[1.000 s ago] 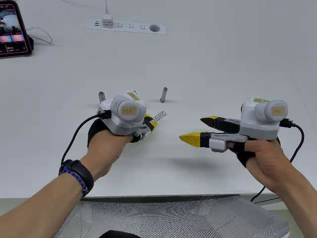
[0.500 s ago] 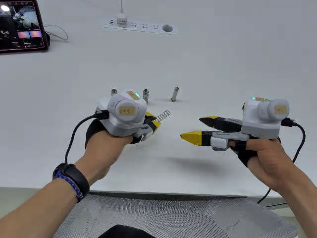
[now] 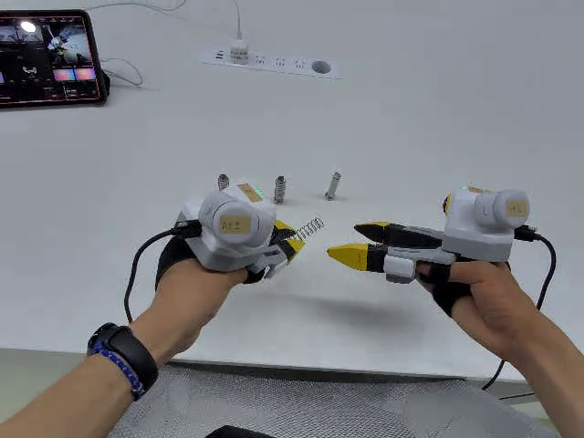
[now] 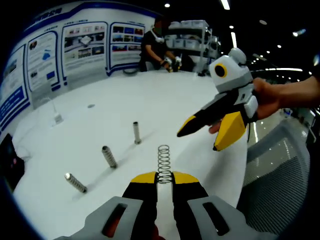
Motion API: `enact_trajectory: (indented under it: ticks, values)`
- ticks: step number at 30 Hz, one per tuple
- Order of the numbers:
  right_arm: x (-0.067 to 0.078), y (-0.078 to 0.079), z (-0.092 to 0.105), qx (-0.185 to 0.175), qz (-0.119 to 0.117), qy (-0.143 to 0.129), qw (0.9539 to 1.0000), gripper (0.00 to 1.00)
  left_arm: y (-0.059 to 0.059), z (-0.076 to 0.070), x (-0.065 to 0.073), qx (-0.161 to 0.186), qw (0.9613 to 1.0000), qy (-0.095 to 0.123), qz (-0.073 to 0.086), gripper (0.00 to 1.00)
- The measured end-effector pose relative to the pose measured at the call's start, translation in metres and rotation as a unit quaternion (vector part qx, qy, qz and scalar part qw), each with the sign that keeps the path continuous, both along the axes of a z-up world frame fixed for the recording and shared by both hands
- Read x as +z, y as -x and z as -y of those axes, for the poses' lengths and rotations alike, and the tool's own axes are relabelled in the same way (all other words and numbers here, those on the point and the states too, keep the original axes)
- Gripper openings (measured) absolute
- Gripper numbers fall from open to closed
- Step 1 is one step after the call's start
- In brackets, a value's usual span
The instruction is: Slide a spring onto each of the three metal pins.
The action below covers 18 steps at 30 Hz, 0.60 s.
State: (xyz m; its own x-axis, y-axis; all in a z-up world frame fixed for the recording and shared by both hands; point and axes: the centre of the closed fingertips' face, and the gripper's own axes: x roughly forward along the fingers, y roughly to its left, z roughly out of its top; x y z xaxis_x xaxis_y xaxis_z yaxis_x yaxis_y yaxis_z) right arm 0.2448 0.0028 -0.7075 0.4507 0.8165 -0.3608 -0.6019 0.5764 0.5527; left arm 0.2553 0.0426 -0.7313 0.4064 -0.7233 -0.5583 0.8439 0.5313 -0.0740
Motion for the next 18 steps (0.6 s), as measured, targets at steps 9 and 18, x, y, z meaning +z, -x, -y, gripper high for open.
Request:
enact_trajectory:
  ticks: [9, 18]
  values:
    - [0.007, -0.007, -0.022, 0.01, -0.017, -0.05, 0.9986, 0.51, 0.008, 0.006, 0.011, -0.017, 0.9998, 0.008, 0.008, 0.1]
    - [0.017, -0.009, -0.028, 0.015, -0.018, -0.077, 0.9967, 0.38, 0.006, 0.004, 0.017, -0.021, 0.9996, 0.008, 0.017, 0.1]
